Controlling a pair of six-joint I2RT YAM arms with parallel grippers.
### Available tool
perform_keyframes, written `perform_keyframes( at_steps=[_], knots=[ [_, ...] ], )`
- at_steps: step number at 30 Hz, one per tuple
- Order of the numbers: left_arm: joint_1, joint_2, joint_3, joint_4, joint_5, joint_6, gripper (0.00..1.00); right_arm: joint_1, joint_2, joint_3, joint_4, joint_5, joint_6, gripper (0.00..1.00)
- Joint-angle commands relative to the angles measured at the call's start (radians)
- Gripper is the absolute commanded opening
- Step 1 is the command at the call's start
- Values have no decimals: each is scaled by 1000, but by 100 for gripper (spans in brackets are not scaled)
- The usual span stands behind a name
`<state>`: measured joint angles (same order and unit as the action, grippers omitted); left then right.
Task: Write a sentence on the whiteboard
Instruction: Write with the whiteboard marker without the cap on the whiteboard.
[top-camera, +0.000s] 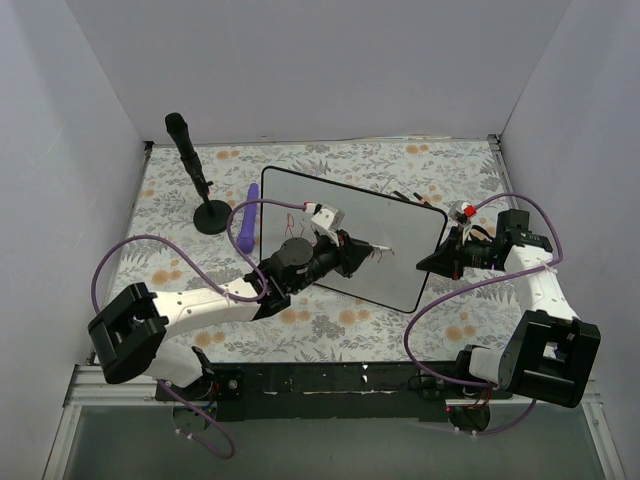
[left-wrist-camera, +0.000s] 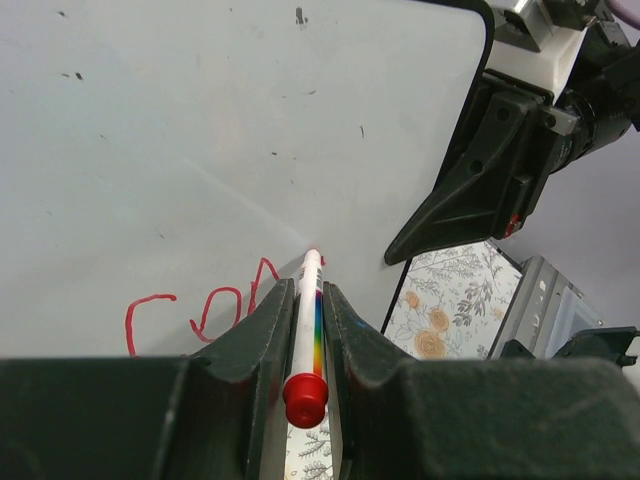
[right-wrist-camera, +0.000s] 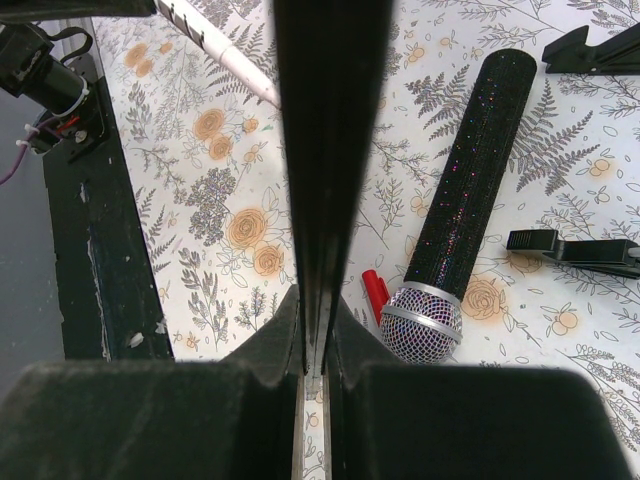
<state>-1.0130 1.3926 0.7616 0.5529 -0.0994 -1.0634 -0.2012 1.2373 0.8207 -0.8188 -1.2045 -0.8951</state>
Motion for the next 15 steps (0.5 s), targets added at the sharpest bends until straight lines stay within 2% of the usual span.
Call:
perform_keyframes(
  at_steps=[1,15],
  knots=[
    [17,-50,-8,-4,-49,22,0,9,-6,9,12,42,-33,1],
    [27,-89,-64,-54,-30,6,0,9,-6,8,13,42,-31,1]
  ],
)
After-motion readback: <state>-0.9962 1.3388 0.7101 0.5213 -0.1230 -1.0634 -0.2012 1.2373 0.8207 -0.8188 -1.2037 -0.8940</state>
